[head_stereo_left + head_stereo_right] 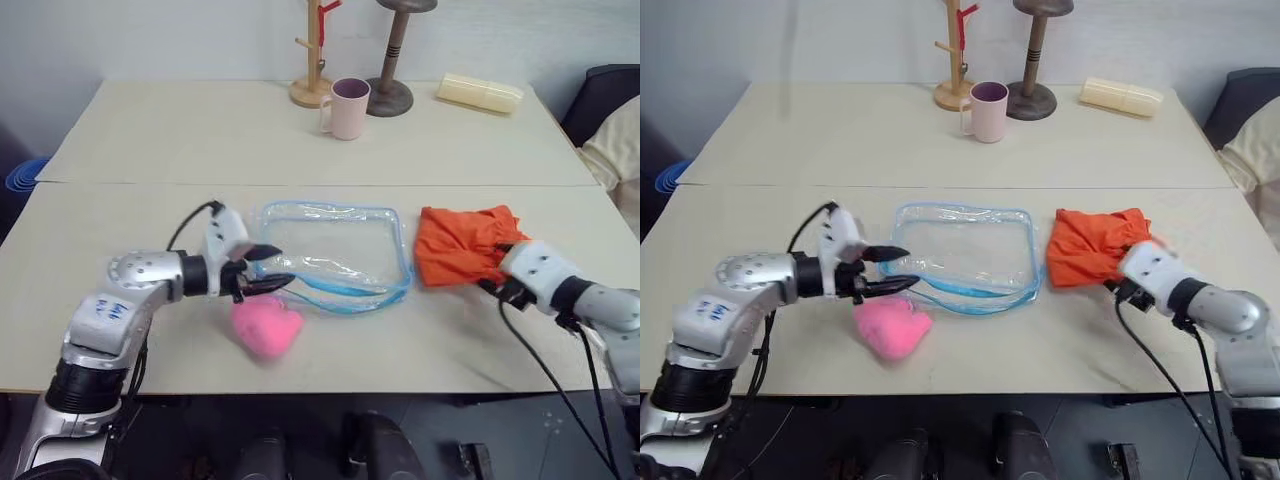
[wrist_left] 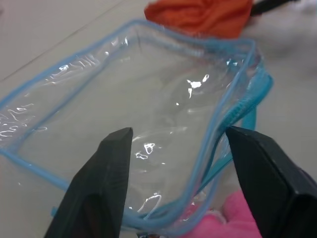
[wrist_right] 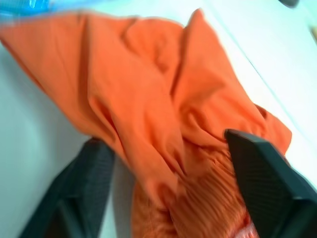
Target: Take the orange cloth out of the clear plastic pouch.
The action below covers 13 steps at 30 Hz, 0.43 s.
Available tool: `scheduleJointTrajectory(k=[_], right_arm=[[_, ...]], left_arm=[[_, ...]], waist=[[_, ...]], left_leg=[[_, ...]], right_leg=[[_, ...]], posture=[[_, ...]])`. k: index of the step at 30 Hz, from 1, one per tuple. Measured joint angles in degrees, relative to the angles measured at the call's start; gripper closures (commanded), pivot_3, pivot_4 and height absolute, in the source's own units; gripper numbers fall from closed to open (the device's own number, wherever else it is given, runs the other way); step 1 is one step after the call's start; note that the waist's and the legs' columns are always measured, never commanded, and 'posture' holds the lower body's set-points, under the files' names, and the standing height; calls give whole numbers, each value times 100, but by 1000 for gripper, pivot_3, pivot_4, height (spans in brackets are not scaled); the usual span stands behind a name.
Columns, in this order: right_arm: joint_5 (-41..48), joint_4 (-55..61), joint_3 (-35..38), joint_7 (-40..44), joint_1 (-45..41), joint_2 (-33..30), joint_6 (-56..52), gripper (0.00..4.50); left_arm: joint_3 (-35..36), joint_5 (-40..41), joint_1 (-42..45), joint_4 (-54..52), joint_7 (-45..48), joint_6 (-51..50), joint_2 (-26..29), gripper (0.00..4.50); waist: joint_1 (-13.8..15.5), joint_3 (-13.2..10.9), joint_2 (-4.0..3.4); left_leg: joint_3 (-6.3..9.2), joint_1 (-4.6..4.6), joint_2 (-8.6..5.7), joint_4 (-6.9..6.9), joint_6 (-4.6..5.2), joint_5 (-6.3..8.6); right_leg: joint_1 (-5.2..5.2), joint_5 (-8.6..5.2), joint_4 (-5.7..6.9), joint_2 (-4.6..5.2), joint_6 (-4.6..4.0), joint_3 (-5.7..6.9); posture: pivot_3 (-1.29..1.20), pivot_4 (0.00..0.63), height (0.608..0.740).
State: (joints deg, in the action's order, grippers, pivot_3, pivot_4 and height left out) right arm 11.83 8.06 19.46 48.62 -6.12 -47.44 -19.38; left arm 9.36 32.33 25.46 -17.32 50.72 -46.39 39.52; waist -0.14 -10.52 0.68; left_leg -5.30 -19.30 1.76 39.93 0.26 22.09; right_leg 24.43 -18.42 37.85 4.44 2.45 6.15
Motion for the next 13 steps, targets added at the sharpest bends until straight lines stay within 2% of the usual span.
scheduleJointTrajectory(k=[2, 5, 8, 13], right_arm=[[680, 198, 512, 353, 240, -192, -736, 0], [1431, 265, 1403, 1038, 957, -736, -1757, 0], [1819, -60, 2419, 1802, 1757, -1258, -2459, 0], [1851, -353, 2873, 1946, 2040, -1330, -2613, 0]], left_arm=[[459, 445, 21, 71, 257, -237, 377, 20], [967, 601, -255, 516, 949, -218, 1274, 20], [975, 53, -758, 1452, 1863, 743, 2244, 20], [736, -580, -632, 2330, 2260, 1821, 2563, 20]], waist=[[5, 0, -1], [11, -1, -2], [9, -1, -2], [4, -1, -1]], left_leg=[[-1, -1, -4, -2, 0, 0], [-2, 9, -6, -23, 2, 1], [-6, 11, -8, -27, 4, 2], [-8, 13, -7, -35, 6, 3]], right_leg=[[0, 0, -2, 2, 0, -1], [-5, 0, -11, 1, 0, 0], [-6, -1, -26, 0, -1, -1], [-4, -1, -25, 1, -1, -4]], posture=[[0, 150, 740], [0, 150, 740], [0, 150, 740], [0, 150, 740]])
